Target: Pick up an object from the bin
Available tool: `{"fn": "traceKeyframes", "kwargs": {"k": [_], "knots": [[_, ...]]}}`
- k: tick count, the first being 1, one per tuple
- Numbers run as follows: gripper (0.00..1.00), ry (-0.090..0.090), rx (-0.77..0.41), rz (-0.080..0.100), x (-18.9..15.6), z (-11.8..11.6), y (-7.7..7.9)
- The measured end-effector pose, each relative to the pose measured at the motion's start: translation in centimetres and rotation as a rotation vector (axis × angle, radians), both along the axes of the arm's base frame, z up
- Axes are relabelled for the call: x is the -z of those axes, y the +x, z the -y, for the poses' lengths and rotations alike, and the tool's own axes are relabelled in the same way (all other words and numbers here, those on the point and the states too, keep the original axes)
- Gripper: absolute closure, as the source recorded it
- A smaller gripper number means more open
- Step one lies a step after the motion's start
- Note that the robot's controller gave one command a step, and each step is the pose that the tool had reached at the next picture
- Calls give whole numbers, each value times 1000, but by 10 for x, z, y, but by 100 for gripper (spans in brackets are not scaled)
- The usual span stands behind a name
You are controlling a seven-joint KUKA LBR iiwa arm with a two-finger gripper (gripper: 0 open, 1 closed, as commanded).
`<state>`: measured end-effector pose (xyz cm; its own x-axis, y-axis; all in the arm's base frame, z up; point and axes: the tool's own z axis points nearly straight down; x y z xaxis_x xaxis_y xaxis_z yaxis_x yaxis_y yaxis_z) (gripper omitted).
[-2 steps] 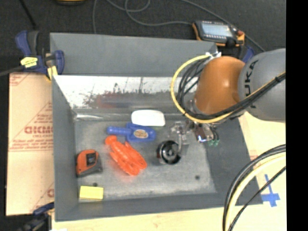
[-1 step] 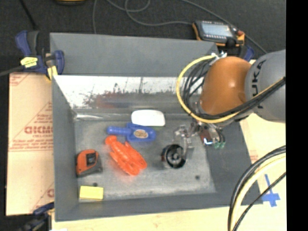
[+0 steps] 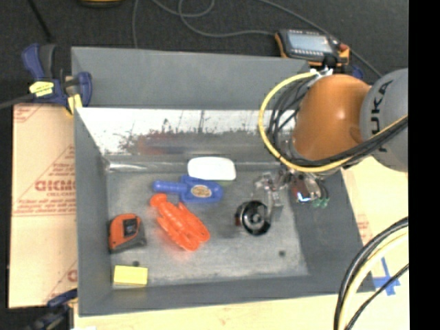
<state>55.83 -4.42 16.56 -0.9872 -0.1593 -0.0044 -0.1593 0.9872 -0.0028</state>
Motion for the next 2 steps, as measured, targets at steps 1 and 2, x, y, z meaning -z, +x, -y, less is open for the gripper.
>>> {"fn": "traceKeyframes", "kwargs": {"k": [1,2], "knots": [[100,2,31,6,49,-12,-3],[100,3,31,-13,65,-20,-9]]}}
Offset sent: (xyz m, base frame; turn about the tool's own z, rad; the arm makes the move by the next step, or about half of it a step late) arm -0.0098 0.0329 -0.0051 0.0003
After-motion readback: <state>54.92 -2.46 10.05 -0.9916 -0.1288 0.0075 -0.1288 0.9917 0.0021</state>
